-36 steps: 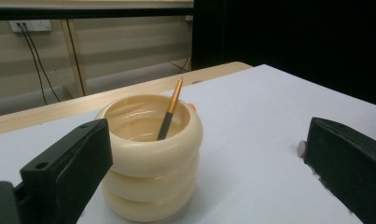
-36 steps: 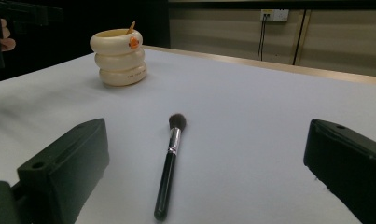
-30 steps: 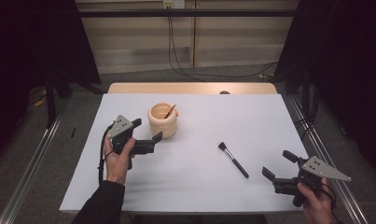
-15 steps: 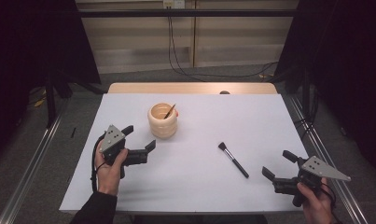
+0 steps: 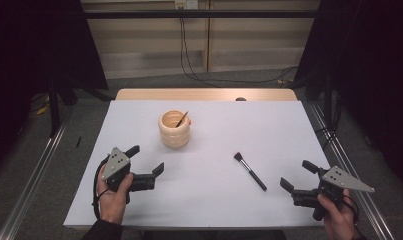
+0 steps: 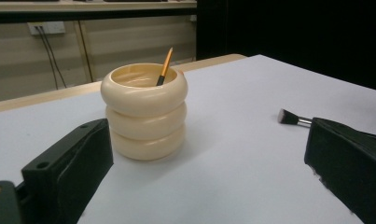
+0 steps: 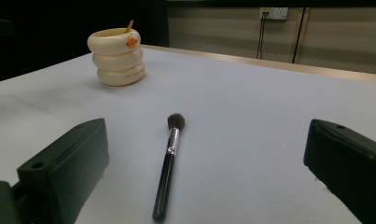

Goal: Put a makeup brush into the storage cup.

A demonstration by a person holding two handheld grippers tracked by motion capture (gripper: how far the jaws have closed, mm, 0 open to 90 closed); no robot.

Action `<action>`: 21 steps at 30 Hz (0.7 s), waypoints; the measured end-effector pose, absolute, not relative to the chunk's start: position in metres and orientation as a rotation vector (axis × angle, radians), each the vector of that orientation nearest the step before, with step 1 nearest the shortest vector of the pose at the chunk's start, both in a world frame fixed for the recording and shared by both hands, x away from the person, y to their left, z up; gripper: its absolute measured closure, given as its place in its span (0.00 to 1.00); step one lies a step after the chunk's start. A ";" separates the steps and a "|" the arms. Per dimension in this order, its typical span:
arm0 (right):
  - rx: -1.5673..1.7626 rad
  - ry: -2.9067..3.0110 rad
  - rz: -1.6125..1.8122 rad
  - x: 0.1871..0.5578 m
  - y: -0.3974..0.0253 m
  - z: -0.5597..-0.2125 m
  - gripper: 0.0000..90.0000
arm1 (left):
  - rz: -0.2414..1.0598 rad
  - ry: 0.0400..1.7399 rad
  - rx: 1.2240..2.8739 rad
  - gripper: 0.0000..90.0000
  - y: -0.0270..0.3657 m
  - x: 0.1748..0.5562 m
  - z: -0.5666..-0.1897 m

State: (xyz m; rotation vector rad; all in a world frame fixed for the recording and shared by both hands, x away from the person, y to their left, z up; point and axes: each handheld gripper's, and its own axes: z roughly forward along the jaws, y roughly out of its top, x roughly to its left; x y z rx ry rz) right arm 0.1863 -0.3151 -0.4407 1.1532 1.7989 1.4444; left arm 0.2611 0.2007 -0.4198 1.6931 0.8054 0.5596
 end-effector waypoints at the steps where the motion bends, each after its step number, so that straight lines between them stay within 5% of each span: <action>1: 1.149 1.801 1.442 0.187 -0.315 -0.441 0.00 | 0.543 0.804 1.688 0.01 0.202 0.258 -0.421; 21: 1.138 1.814 1.450 0.186 -0.315 -0.441 0.00 | 0.580 0.787 1.681 0.01 0.211 0.230 -0.433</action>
